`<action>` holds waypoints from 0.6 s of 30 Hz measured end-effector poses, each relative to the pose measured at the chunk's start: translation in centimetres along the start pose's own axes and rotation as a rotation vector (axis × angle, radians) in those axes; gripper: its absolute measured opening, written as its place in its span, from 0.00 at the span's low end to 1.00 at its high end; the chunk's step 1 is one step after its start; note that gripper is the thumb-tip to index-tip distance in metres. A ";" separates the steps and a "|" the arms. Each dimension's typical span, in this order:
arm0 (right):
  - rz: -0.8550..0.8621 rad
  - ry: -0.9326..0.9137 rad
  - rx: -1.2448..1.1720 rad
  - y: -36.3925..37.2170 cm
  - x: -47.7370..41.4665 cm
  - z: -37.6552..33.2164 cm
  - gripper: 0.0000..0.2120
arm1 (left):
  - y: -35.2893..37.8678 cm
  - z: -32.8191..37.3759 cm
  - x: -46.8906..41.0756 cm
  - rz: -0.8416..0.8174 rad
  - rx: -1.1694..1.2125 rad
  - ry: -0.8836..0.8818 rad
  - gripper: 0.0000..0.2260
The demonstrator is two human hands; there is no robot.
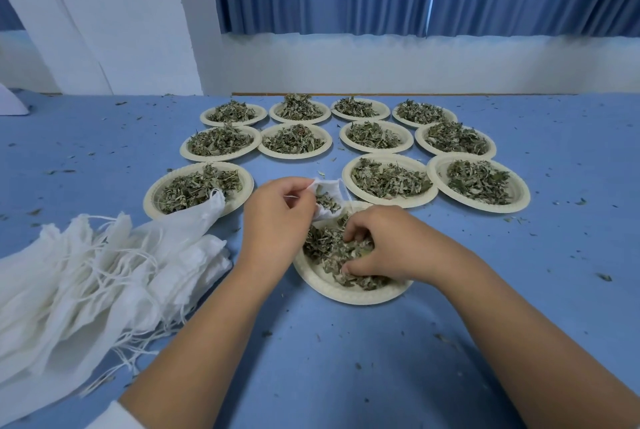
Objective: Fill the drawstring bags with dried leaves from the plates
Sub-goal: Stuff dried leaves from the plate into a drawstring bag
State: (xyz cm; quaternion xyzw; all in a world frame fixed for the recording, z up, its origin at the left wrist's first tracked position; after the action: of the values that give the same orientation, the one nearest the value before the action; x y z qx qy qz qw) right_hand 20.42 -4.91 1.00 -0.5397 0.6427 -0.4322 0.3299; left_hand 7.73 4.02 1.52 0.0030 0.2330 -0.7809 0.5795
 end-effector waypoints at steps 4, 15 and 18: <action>-0.003 -0.043 -0.063 0.3 -0.1 -0.1 0.16 | 0.0 0.0 0.0 0.002 -0.010 0.002 0.06; -0.051 -0.008 -0.007 0.0 0.2 0.6 0.24 | 0.1 -0.1 0.1 -0.003 -0.009 -0.005 0.05; -0.012 -0.042 -0.037 0.0 -0.1 0.0 0.16 | 0.1 -0.2 0.1 -0.007 -0.016 -0.005 0.05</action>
State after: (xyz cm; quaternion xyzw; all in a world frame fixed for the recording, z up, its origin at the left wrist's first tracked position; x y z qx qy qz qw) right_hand 20.47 -4.81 0.97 -0.5587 0.6402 -0.4107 0.3307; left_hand 7.75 4.01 1.33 -0.0043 0.2377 -0.7810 0.5775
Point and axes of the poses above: each hand's wrist, its own x-axis away from the middle knuckle, its own y-axis out of the palm, z = x × y, the point moved 6 cm from there along -x, towards the middle knuckle, and after that the axes turned 6 degrees about -x, right-handed, at the moved point
